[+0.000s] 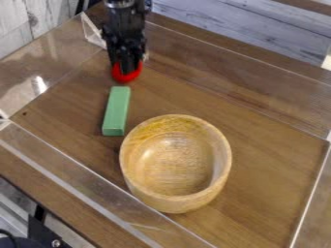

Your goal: Move the red object to the right side of the table

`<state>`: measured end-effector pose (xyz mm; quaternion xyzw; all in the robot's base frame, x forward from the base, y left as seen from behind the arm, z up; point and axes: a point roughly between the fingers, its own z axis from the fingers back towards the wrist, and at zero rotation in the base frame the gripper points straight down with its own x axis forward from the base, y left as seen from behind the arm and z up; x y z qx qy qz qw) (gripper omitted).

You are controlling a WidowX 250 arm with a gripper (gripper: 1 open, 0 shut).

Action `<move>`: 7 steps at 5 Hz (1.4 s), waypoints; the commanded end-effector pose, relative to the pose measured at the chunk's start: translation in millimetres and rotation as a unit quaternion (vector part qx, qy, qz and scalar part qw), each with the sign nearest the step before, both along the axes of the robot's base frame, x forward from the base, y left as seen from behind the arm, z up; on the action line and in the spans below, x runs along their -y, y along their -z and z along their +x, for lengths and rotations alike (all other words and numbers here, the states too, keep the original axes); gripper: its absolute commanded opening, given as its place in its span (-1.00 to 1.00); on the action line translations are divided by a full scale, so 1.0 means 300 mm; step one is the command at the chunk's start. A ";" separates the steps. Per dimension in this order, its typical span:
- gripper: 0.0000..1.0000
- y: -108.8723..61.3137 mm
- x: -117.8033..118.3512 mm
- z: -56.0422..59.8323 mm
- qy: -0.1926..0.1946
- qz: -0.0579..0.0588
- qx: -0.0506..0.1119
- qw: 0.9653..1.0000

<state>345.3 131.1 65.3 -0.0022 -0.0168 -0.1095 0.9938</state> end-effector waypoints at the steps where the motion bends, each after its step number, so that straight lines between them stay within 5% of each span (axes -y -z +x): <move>1: -1.00 -0.136 0.080 0.052 0.023 0.018 0.038 0.999; 2: -1.00 -0.163 0.190 0.097 0.048 0.014 0.039 0.998; 3: -1.00 -0.214 0.335 0.099 0.040 0.026 0.043 0.998; 5: -1.00 -0.214 0.622 0.083 0.052 0.025 0.045 0.997; 7: -1.00 -0.214 0.756 0.057 0.044 0.026 0.041 0.998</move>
